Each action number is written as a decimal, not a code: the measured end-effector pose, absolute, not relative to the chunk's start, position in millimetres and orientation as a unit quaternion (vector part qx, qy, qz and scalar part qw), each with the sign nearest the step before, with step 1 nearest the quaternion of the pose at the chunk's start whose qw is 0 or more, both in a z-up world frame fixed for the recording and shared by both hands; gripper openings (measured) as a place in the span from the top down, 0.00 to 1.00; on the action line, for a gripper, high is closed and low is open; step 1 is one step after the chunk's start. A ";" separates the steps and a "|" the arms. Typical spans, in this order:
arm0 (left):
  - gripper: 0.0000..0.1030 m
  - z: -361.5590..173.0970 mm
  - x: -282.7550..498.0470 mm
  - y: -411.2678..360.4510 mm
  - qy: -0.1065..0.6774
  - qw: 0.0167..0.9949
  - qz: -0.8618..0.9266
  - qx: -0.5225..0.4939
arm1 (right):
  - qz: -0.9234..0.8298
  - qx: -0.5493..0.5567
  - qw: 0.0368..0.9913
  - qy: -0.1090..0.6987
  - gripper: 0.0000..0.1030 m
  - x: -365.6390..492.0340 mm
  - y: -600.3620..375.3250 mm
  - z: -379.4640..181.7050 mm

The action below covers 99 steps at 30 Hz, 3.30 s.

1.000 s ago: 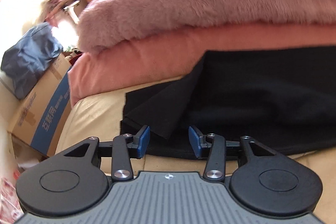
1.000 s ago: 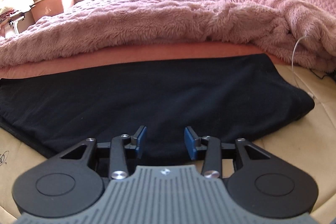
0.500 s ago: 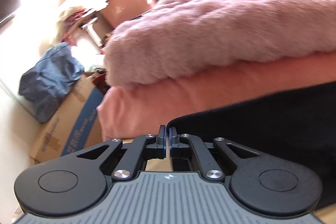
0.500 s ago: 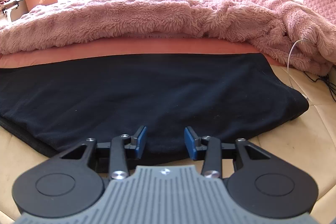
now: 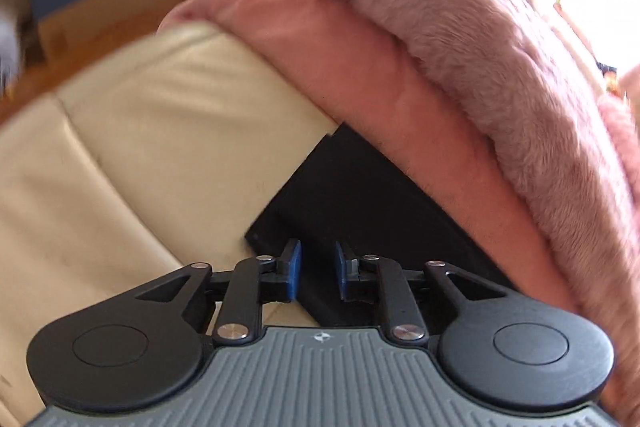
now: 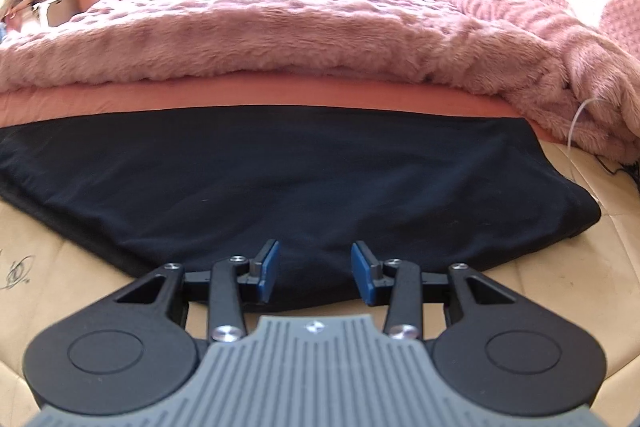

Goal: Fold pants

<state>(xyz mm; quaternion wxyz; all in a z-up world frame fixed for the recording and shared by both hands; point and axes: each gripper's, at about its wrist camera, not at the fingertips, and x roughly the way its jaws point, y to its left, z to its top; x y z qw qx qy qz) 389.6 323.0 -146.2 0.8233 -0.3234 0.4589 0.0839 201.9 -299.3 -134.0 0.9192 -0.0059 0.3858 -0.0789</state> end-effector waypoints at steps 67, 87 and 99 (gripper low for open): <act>1.00 -149.2 278.4 341.1 0.472 0.837 0.095 -0.261 | -0.046 -0.153 0.874 0.458 1.00 197.9 -267.1 -152.0; 0.45 -112.8 260.9 364.2 0.496 0.835 0.083 -0.223 | -0.002 -0.070 0.878 0.473 0.75 190.4 -285.6 -114.1; 0.44 -163.9 247.7 350.3 0.438 0.764 0.167 -0.444 | -0.002 0.012 0.909 0.416 0.79 218.0 -266.2 -122.1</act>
